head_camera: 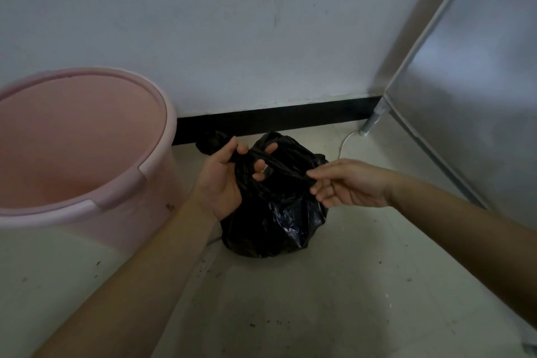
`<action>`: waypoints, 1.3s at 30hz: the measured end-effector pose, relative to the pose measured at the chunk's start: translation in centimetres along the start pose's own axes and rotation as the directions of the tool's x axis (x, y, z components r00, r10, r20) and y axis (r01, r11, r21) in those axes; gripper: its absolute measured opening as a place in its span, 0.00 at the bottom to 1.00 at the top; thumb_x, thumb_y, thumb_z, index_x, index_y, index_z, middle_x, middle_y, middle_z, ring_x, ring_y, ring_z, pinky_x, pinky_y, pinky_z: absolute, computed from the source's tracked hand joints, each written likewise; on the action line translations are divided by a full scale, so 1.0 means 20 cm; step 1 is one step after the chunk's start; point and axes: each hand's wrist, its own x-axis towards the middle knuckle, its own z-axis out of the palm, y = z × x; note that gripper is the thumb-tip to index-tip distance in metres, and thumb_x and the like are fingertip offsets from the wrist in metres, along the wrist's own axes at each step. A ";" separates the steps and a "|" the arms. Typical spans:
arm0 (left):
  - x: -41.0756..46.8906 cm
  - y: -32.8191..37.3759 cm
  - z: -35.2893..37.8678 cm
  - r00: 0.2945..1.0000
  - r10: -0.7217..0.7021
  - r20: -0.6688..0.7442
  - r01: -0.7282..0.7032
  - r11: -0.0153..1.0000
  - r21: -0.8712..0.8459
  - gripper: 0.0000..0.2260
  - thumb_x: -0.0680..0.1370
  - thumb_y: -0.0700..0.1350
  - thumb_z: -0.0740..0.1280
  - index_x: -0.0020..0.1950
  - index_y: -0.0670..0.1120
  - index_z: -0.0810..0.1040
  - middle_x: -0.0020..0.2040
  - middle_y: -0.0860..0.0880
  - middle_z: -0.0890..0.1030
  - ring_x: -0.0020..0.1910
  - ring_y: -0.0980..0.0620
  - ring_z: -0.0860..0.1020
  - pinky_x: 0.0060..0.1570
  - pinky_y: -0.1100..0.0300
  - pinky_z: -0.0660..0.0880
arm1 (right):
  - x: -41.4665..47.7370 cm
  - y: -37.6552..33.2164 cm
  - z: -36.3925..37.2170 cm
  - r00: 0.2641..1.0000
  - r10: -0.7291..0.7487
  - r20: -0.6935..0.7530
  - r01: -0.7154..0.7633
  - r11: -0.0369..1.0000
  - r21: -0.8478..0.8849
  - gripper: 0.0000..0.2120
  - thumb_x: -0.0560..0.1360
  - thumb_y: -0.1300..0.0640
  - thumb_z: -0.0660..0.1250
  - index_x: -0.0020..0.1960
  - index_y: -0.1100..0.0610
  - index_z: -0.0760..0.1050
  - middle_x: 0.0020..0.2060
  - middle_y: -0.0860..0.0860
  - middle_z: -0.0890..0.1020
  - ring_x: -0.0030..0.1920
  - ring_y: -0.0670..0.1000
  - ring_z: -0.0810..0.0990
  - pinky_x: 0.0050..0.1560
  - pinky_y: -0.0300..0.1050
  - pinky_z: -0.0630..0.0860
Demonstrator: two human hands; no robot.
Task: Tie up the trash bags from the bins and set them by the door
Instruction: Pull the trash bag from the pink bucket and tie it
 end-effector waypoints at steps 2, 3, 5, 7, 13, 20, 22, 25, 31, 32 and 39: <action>0.00 0.01 0.00 1.000 0.010 -0.011 -0.010 1.000 0.028 0.17 0.84 0.53 0.56 0.37 0.47 0.68 0.47 0.42 0.82 0.29 0.51 0.74 0.31 0.60 0.73 | 0.00 0.01 -0.01 1.000 0.014 0.019 -0.013 0.997 -0.075 0.06 0.76 0.53 0.70 0.42 0.53 0.82 0.36 0.51 0.78 0.35 0.47 0.77 0.41 0.40 0.76; 0.01 0.01 -0.01 0.999 0.030 -0.020 -0.029 0.999 0.044 0.17 0.84 0.52 0.56 0.37 0.47 0.67 0.43 0.43 0.79 0.28 0.51 0.72 0.31 0.61 0.72 | 0.00 0.01 -0.03 1.000 0.014 0.015 -0.012 0.992 -0.123 0.06 0.76 0.53 0.70 0.42 0.53 0.82 0.34 0.50 0.76 0.35 0.47 0.75 0.41 0.39 0.74; 0.01 0.05 -0.01 0.997 0.067 -0.046 -0.063 0.995 0.079 0.16 0.83 0.51 0.58 0.37 0.48 0.66 0.38 0.46 0.74 0.27 0.52 0.68 0.31 0.61 0.70 | -0.01 0.01 -0.05 0.999 -0.007 -0.031 0.000 0.974 -0.225 0.08 0.76 0.50 0.69 0.49 0.55 0.81 0.33 0.48 0.73 0.34 0.46 0.72 0.40 0.39 0.71; 0.01 0.07 0.00 0.997 0.075 -0.032 -0.069 0.985 0.160 0.13 0.82 0.49 0.60 0.38 0.47 0.69 0.38 0.46 0.73 0.26 0.52 0.68 0.32 0.61 0.68 | 0.00 0.02 -0.06 0.980 -0.122 -0.156 0.063 0.940 -0.336 0.09 0.76 0.52 0.71 0.50 0.56 0.79 0.33 0.48 0.75 0.36 0.47 0.73 0.39 0.39 0.71; 0.00 0.02 0.06 0.990 0.075 0.120 -0.118 0.900 0.419 0.21 0.69 0.29 0.63 0.62 0.39 0.72 0.38 0.41 0.79 0.27 0.52 0.70 0.31 0.61 0.71 | 0.09 -0.05 0.01 0.841 -0.496 -0.217 0.275 0.736 -0.619 0.30 0.70 0.50 0.66 0.71 0.47 0.65 0.67 0.47 0.69 0.68 0.45 0.68 0.64 0.43 0.70; 0.01 0.07 -0.03 0.975 0.220 -0.003 -0.108 0.494 0.863 0.18 0.76 0.35 0.72 0.63 0.50 0.79 0.49 0.52 0.86 0.49 0.57 0.84 0.54 0.59 0.78 | 0.12 -0.08 -0.01 0.872 -0.414 -0.261 0.193 0.781 -0.594 0.11 0.79 0.55 0.68 0.61 0.53 0.79 0.55 0.52 0.84 0.57 0.51 0.82 0.64 0.48 0.75; 0.04 0.08 -0.05 0.910 0.389 -0.142 -0.120 0.574 0.810 0.04 0.79 0.40 0.69 0.52 0.47 0.83 0.43 0.53 0.86 0.41 0.59 0.84 0.47 0.60 0.78 | 0.13 -0.07 -0.04 0.843 -0.291 -0.452 0.204 0.951 -0.231 0.11 0.81 0.50 0.64 0.58 0.53 0.81 0.52 0.52 0.86 0.55 0.53 0.84 0.65 0.51 0.76; 0.06 0.09 -0.05 0.871 0.340 -0.355 -0.136 0.861 0.490 0.13 0.84 0.49 0.61 0.48 0.44 0.81 0.44 0.47 0.86 0.44 0.52 0.85 0.44 0.58 0.80 | 0.15 -0.04 -0.04 0.845 -0.105 -0.524 0.199 0.972 0.125 0.19 0.81 0.48 0.62 0.64 0.59 0.78 0.52 0.54 0.87 0.54 0.54 0.85 0.57 0.49 0.78; 0.10 -0.06 0.04 0.808 0.519 -0.277 -0.322 0.784 0.530 0.16 0.83 0.59 0.57 0.61 0.49 0.74 0.53 0.44 0.86 0.58 0.46 0.83 0.61 0.43 0.77 | 0.14 -0.01 0.10 0.903 -0.210 -0.374 0.209 0.977 -0.044 0.22 0.73 0.43 0.73 0.61 0.56 0.80 0.53 0.52 0.87 0.54 0.50 0.86 0.61 0.46 0.79; 0.09 -0.07 0.04 0.781 0.577 -0.240 -0.348 0.720 0.601 0.20 0.80 0.63 0.61 0.65 0.52 0.73 0.57 0.46 0.85 0.60 0.46 0.81 0.64 0.43 0.76 | 0.15 0.00 0.11 0.861 -0.250 -0.442 0.213 0.968 -0.134 0.19 0.72 0.47 0.76 0.58 0.55 0.81 0.51 0.52 0.87 0.51 0.50 0.86 0.59 0.45 0.80; 0.05 -0.19 -0.01 0.856 0.517 -0.033 -0.238 0.450 0.861 0.20 0.70 0.56 0.78 0.57 0.53 0.78 0.53 0.53 0.82 0.53 0.62 0.81 0.55 0.60 0.79 | 0.23 0.03 0.12 0.731 -0.388 -0.561 0.270 0.920 -0.284 0.05 0.80 0.53 0.66 0.54 0.49 0.80 0.48 0.46 0.85 0.50 0.47 0.84 0.51 0.38 0.79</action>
